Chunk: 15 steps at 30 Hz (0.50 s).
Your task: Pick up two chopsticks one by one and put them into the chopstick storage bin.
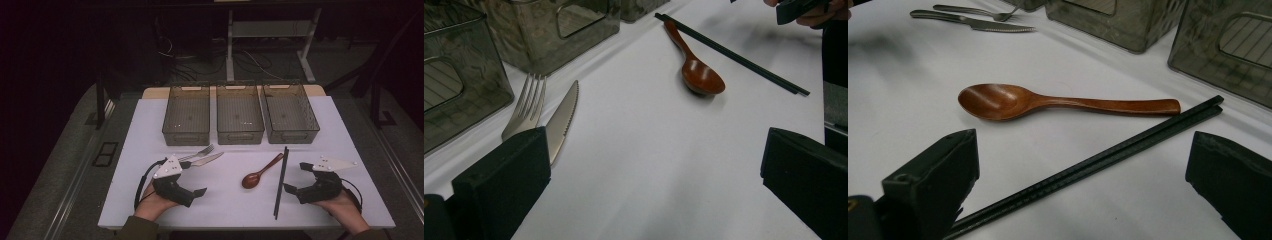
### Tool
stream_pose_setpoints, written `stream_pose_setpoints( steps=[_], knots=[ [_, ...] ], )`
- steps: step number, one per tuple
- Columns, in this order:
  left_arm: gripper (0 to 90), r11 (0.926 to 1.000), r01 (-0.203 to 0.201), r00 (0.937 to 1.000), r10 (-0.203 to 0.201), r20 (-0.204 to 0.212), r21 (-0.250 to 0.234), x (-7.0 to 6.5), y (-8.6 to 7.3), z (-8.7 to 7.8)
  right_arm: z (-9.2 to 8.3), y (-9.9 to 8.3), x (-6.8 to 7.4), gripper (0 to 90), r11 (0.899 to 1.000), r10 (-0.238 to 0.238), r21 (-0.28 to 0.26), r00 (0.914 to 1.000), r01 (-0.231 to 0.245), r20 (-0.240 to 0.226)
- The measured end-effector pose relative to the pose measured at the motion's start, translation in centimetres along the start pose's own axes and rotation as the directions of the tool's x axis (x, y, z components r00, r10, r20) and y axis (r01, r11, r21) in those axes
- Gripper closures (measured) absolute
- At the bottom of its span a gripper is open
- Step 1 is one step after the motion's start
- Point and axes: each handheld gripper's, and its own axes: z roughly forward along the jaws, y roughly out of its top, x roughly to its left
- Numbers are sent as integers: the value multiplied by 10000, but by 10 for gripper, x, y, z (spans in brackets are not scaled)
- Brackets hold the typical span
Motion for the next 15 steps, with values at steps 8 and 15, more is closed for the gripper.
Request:
stream_pose_setpoints(
  steps=[8,15],
  knots=[
    [0,9999,111,9999,-111,-48,-62,1,0,0,-3,2,-1,10,9999,48,143,9999,-50,116],
    [0,9999,118,9999,-119,-45,-20,0,1,0,-2,5,2,10,9986,47,530,9999,-56,166]
  ],
)
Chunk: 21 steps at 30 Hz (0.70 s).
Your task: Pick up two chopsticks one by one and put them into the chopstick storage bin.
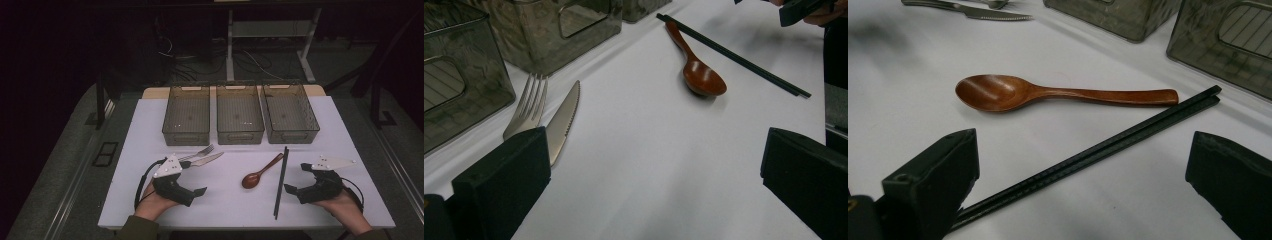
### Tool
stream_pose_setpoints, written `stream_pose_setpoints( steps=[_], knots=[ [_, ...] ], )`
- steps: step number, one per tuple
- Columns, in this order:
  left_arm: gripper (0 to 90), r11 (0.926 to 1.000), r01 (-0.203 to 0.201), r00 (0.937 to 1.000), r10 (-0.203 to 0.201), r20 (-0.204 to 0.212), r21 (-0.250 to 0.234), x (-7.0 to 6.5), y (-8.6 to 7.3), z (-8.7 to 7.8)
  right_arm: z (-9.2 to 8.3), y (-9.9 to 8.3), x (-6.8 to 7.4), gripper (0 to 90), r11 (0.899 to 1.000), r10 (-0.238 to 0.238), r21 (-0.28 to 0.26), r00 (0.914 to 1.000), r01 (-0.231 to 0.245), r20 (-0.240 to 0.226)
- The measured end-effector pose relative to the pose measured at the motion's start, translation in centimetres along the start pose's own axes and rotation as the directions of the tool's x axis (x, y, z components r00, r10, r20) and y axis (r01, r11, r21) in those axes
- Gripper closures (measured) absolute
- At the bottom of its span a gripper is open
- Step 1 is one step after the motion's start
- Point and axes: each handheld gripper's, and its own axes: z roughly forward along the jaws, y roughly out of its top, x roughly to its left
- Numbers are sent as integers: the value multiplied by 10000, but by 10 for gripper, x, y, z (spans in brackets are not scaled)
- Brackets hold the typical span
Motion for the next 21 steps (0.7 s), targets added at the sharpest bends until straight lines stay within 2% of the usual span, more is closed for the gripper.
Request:
stream_pose_setpoints(
  steps=[12,15,18,19,21],
  knots=[
    [0,10000,-59,10000,58,63,23,-2,0,1,10,10,-1,11,9985,152,517,9991,-173,400],
    [0,10000,-63,9999,62,93,26,-2,0,1,15,12,-2,69,9973,202,701,9990,-229,389],
    [0,10000,-82,9999,81,111,33,-3,0,2,19,12,-3,83,9948,331,948,9980,-380,532],
    [0,9999,-82,9999,81,109,60,-3,0,2,20,12,-4,143,9938,340,1036,9979,-395,545],
    [0,10000,-71,9999,71,113,61,-2,0,2,22,13,-5,154,9929,292,1137,9977,-360,604]
  ],
)
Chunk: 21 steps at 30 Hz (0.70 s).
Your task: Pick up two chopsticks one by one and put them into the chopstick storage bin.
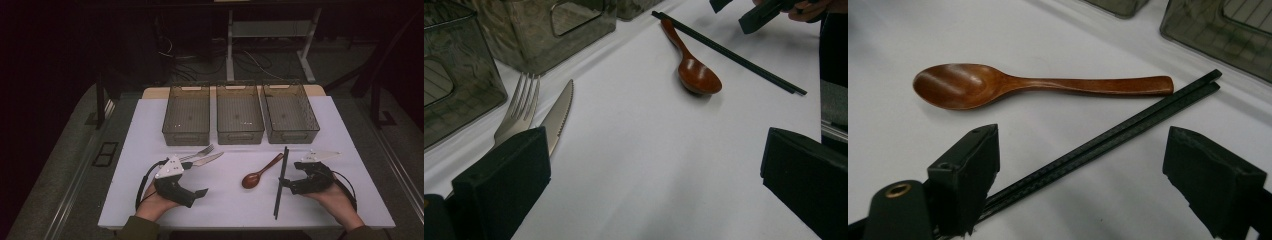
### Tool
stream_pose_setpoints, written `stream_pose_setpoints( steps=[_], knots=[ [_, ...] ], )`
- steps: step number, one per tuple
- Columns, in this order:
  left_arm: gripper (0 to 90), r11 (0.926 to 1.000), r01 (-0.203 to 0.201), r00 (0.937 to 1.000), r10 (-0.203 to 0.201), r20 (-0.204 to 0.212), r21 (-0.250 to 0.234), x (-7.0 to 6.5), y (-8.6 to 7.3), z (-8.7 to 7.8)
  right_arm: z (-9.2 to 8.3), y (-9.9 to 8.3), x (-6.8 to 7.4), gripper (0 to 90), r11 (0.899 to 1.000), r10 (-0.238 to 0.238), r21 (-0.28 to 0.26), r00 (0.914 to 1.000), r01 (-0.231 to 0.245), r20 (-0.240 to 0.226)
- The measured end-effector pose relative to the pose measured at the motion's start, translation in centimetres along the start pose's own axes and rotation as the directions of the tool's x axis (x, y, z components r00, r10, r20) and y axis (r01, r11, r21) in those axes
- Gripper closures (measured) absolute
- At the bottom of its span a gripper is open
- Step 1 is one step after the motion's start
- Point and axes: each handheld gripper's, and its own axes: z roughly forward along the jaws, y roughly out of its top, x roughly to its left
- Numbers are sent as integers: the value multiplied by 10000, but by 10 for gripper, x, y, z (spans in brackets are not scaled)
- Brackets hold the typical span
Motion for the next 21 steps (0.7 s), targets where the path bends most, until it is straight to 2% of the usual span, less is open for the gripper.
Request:
stream_pose_setpoints(
  steps=[7,10,11,16,21],
  knots=[
    [0,10000,-13,10000,13,-3,-12,0,0,0,13,5,-2,244,9988,130,465,9998,-138,165],
    [0,10000,12,10000,-12,-1,-10,0,0,-1,18,8,-3,338,9979,157,626,9997,-169,199],
    [0,10000,3,10000,-3,0,15,0,0,-1,18,8,-3,338,9979,157,626,9997,-169,199],
    [0,10000,-7,10000,7,-14,22,0,0,-1,17,6,-2,468,9953,149,951,9998,-158,97],
    [0,10000,-65,10000,66,-40,50,-1,0,-1,18,5,-1,528,9929,134,1185,9999,-135,18]
  ],
)
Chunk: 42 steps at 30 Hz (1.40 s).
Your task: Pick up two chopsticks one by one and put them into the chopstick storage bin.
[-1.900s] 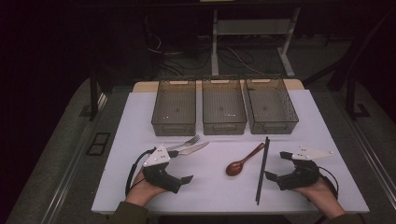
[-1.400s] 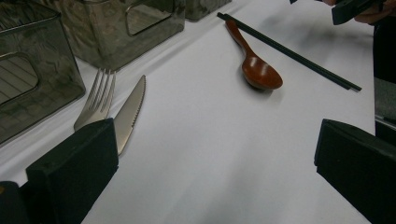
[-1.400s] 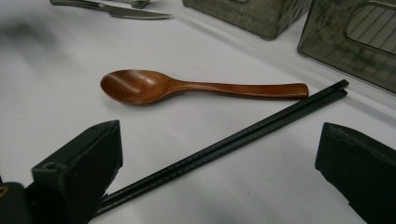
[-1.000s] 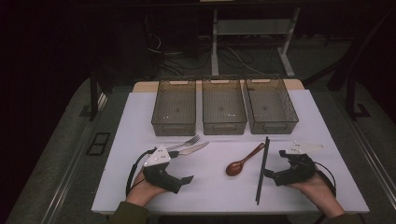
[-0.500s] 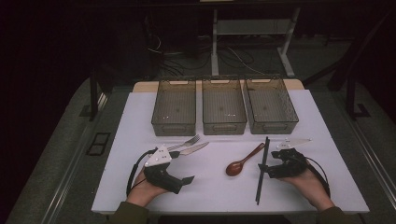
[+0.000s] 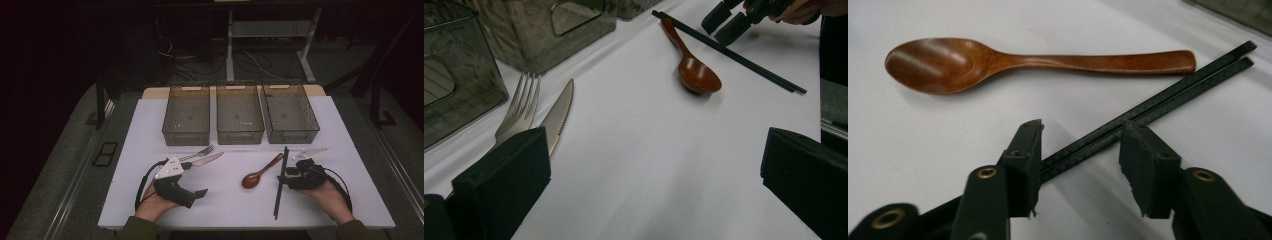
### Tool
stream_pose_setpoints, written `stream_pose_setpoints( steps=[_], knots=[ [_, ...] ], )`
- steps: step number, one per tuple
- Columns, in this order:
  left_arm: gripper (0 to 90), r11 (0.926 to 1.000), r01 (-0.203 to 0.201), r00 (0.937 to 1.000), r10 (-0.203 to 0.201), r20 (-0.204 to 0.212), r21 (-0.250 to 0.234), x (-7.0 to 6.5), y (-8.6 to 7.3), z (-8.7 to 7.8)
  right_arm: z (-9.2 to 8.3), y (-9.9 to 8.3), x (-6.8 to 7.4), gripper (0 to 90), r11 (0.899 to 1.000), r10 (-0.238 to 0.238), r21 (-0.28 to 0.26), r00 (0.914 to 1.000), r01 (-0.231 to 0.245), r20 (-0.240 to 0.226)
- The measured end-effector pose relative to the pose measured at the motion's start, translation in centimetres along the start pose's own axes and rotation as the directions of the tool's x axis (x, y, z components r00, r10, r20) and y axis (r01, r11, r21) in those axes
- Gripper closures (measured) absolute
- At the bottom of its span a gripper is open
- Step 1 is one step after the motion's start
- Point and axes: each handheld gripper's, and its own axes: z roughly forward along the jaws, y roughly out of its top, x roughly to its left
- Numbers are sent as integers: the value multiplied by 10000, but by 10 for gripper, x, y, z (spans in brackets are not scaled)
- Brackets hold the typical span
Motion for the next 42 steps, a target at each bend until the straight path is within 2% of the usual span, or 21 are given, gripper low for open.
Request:
stream_pose_setpoints(
  steps=[9,22,23,34,35,38,39,42],
  knots=[
    [0,10000,19,10000,-19,-13,-22,0,0,0,0,-2,1,619,9998,78,197,9999,-75,-146],
    [0,10000,9,10000,-9,-1,-17,0,0,0,-3,-2,-1,652,9989,386,286,9991,-380,-190],
    [0,10000,10,10000,-10,3,-17,0,0,0,-2,-3,-1,653,9987,340,390,9994,-339,-24],
    [0,10000,37,10000,-37,14,3,0,0,0,-4,-3,-2,687,9976,417,548,9987,-433,296],
    [0,10000,21,10000,-21,25,42,0,0,-1,-6,-3,-3,690,9973,347,627,9982,-377,482],
    [0,10000,33,10000,-33,28,27,0,0,-1,-7,-5,-5,698,9971,339,656,9974,-381,639],
    [0,10000,22,10000,-22,22,22,-1,0,-1,-9,-6,-7,716,9968,280,714,9951,-349,945],
    [0,10000,23,10000,-23,25,13,-1,0,-1,-11,-8,-11,752,9963,328,757,9941,-408,1036]
  ],
)
